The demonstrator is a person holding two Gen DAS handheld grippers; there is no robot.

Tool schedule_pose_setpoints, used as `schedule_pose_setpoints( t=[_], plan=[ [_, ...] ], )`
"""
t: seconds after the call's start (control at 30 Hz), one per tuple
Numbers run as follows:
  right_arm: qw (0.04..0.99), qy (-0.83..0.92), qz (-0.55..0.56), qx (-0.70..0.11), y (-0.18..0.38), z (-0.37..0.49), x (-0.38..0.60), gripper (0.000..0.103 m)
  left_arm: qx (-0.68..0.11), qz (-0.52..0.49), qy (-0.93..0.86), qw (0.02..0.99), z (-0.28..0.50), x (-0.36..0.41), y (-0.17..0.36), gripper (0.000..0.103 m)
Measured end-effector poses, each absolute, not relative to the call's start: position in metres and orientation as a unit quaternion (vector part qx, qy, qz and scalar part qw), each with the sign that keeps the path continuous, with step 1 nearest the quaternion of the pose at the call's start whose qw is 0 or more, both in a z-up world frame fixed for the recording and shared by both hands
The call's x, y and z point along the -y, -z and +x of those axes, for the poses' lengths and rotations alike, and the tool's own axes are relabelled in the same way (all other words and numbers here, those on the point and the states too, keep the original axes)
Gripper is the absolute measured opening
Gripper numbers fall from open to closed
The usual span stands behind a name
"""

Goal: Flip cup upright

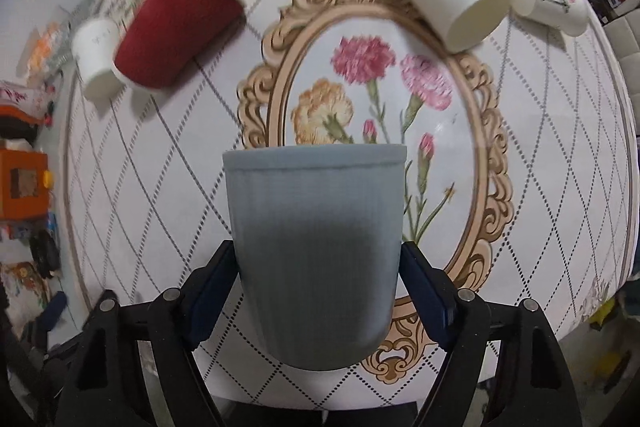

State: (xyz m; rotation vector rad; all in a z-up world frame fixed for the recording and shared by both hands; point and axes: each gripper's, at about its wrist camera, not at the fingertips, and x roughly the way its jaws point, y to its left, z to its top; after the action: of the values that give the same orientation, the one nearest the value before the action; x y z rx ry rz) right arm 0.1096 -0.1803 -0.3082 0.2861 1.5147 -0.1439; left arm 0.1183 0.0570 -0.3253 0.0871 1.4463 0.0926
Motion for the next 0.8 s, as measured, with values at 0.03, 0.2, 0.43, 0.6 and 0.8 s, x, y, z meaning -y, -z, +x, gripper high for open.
schedule_pose_setpoints(
  t=[0.03,0.2,0.43,0.6,0.8],
  plan=[
    [0.723,0.066,0.132,-0.675,0.303,0.109,0.184,0.083,-0.661,0.038,-0.042,0.748,0.120,-0.056,0.326,0.103],
    [0.778,0.072,0.123,-0.612,0.278,0.114,0.199,0.083,-0.665,0.028,-0.037,0.746,0.131,-0.048,0.331,0.103],
    [0.857,0.084,0.102,-0.498,0.280,0.151,0.188,0.083,-0.661,0.046,-0.046,0.747,0.144,-0.034,0.342,0.103],
    [0.882,0.096,0.073,-0.455,0.308,0.165,0.176,0.083,-0.658,0.063,-0.043,0.749,0.146,-0.025,0.347,0.103],
    [0.891,0.091,0.062,-0.441,0.320,0.134,0.172,0.083,-0.651,0.075,-0.031,0.754,0.137,-0.023,0.342,0.103]
  ],
)
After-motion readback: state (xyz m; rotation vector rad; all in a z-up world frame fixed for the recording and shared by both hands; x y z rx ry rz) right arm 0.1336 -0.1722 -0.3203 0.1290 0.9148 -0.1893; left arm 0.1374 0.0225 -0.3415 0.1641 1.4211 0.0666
